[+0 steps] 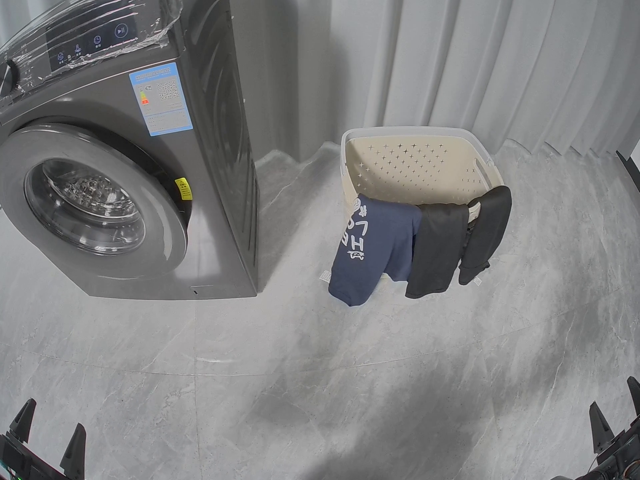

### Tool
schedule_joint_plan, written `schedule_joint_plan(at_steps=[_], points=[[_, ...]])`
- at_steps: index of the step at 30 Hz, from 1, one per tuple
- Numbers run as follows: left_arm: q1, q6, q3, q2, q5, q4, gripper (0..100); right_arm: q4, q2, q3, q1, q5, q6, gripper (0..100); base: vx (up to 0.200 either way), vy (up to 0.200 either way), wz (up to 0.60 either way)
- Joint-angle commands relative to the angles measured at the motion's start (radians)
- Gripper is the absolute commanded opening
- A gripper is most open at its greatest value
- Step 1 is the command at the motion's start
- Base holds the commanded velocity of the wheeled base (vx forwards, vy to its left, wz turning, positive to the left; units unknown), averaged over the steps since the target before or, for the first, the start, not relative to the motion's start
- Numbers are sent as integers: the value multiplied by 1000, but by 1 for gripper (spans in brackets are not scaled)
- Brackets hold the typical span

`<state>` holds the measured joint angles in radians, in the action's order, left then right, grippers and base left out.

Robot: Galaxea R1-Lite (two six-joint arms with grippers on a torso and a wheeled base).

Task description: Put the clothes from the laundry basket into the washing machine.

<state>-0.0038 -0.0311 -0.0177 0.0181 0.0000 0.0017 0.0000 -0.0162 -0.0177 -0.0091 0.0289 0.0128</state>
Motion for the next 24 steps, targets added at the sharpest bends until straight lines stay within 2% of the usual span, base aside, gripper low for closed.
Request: schedule_joint_plan(at_steps=[1, 14, 24], points=[[-1, -1, 16, -12, 0, 0, 100, 0, 16, 16, 0, 0, 1, 100, 0, -200, 0], [-1, -1, 16, -12, 0, 0, 100, 0, 16, 16, 0, 0, 1, 100, 0, -200, 0], [-1, -1, 16, -12, 0, 0, 100, -2, 16, 16, 0, 0, 1, 100, 0, 0, 0]])
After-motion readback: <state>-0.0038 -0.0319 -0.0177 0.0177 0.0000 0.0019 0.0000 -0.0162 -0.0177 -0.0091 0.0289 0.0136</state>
